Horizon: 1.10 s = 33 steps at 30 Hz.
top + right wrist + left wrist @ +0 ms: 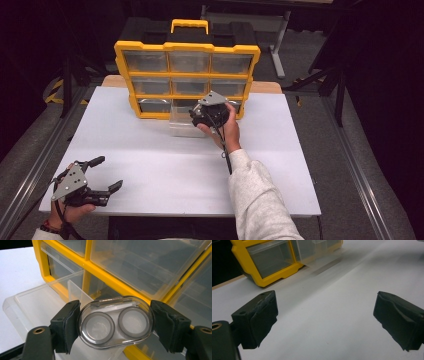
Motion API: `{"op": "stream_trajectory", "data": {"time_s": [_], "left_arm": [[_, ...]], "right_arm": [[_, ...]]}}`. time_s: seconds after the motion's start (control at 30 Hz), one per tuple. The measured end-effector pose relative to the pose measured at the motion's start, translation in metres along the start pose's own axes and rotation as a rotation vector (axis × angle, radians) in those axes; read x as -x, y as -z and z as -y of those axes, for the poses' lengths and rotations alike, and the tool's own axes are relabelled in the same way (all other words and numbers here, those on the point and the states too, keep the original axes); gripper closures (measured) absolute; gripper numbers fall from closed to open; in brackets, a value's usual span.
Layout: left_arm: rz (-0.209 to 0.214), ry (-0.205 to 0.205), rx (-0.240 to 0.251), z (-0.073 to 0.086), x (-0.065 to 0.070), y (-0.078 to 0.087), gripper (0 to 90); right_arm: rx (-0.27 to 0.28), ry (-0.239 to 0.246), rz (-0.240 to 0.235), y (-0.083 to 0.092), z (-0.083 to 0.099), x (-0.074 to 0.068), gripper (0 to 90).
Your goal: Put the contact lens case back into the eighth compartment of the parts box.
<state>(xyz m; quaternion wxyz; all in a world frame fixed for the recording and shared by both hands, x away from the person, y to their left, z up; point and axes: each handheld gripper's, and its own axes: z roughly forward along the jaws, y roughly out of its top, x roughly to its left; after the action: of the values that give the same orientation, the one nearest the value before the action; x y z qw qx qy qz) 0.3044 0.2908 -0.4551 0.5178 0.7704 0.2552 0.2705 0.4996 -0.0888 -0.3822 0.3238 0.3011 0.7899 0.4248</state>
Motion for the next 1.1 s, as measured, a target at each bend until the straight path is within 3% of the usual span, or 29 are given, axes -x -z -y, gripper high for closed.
{"op": "stream_trajectory", "data": {"time_s": [0.1, 0.17, 0.73, 1.1], "left_arm": [[-0.004, 0.009, 0.007, 0.000, 0.000, 0.000, 6.6], [-0.007, 0.009, 0.007, 0.000, -0.001, 0.000, 6.7], [0.006, 0.013, -0.010, 0.001, -0.002, -0.003, 6.7], [0.006, 0.015, -0.004, 0.001, -0.002, -0.003, 6.8]], "right_arm": [[-0.001, -0.004, 0.003, -0.001, 0.001, -0.002, 27.2], [-0.008, 0.014, 0.032, -0.002, 0.001, -0.004, 27.2], [-0.021, 0.021, 0.015, -0.011, 0.004, -0.012, 26.9], [-0.014, 0.028, 0.016, -0.008, 0.003, -0.009, 26.5]]}}
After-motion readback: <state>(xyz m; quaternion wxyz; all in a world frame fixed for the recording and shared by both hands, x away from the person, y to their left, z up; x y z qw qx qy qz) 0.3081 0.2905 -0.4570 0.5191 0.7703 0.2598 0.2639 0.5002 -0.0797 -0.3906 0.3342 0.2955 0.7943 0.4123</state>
